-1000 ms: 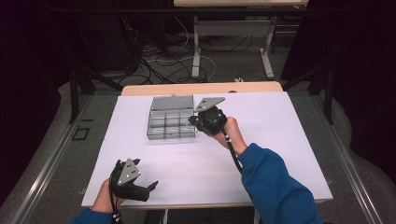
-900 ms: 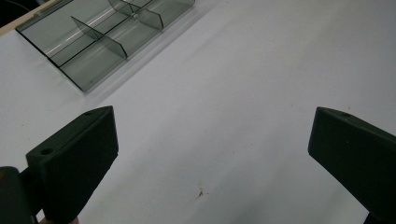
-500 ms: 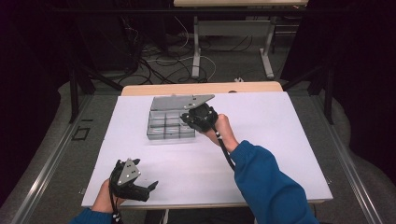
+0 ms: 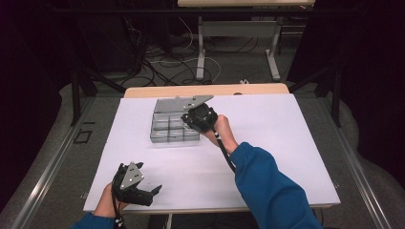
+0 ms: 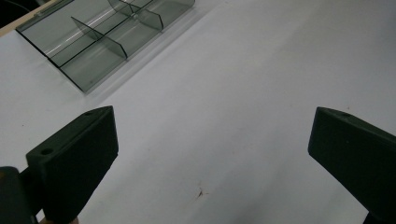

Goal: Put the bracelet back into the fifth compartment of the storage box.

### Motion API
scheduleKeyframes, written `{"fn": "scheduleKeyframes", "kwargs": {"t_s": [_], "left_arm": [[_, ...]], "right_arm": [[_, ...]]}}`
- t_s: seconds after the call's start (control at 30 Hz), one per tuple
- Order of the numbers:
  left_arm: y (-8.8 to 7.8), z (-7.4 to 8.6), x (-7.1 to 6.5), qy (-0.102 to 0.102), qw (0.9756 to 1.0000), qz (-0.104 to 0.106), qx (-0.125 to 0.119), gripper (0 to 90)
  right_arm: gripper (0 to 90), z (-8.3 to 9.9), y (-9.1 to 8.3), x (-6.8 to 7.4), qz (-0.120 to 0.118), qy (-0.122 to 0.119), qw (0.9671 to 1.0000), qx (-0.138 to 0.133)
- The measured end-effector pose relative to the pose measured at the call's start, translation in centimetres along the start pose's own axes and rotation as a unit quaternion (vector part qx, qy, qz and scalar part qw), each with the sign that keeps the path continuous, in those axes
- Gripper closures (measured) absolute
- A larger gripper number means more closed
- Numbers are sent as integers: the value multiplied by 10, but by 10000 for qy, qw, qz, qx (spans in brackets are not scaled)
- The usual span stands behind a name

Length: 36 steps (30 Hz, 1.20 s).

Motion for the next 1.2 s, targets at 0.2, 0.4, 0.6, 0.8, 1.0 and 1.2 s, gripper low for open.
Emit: {"fn": "scheduleKeyframes", "kwargs": {"t_s": [0.2,0.4,0.6,0.8,1.0,1.2], "left_arm": [[0,0,0,-10,10000,9,-11,13],[0,0,0,6,10000,10,7,13],[0,0,0,4,10000,11,7,13],[0,0,0,7,10000,15,2,13],[0,0,0,9,10000,15,-1,13],[0,0,0,10,10000,21,1,13]], "right_arm": [[852,-2,9,2,64,-47,10000,43],[852,-2,15,5,78,-122,9998,113],[852,-2,21,6,140,-125,9997,123],[852,-2,27,8,192,-215,9994,208],[852,-2,34,10,198,-199,9993,257],[851,-1,41,11,207,-265,9991,262]]}}
Point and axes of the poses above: each handheld gripper's, and its own axes: y roughly forward along the jaws, z roughly out of its underside, x roughly to its left, the point moved 8 cm from there along y, roughly forward along the jaws, and after that the axes turned 1 degree about y, right-handed, at the moved point
